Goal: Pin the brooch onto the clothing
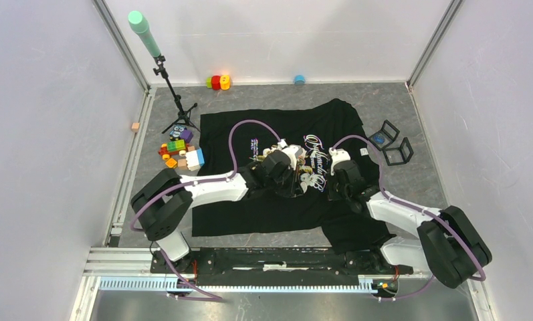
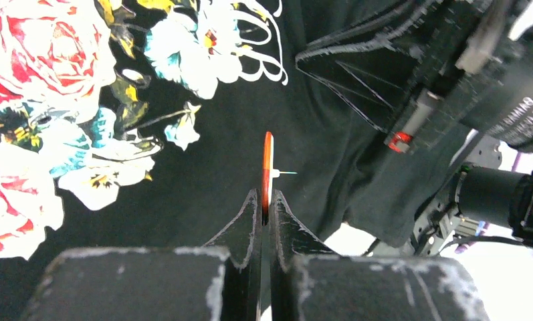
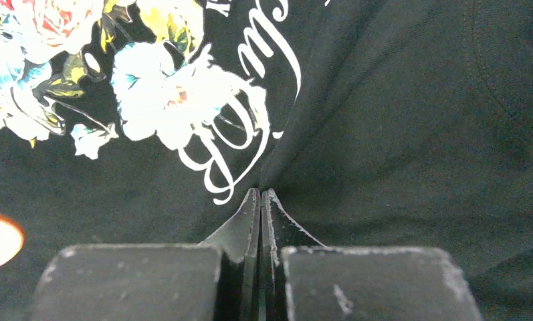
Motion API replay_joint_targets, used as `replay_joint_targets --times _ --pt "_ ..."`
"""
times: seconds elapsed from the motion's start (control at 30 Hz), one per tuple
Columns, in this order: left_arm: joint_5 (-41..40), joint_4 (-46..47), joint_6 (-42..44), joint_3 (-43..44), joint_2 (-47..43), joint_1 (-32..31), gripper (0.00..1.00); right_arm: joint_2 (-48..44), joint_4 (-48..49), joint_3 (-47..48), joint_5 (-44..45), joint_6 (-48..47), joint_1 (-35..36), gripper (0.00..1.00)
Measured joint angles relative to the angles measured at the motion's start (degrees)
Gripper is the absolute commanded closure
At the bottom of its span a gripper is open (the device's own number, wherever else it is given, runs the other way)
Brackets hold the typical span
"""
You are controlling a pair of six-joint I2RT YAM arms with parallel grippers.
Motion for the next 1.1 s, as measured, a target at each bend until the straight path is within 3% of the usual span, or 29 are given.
replay_joint_targets --times 0.63,1.1 --pt "-2.82 -2.93 0.07 11.52 12.48 -2.16 0.98 -15.67 7.13 -9.31 -1.4 3.28 -0.81 1.0" --pt "-5.9 -6.97 0.28 15.69 16.74 -2.62 0.98 -17.11 13.27 -12.15 -8.76 4.48 -1.14 1.0"
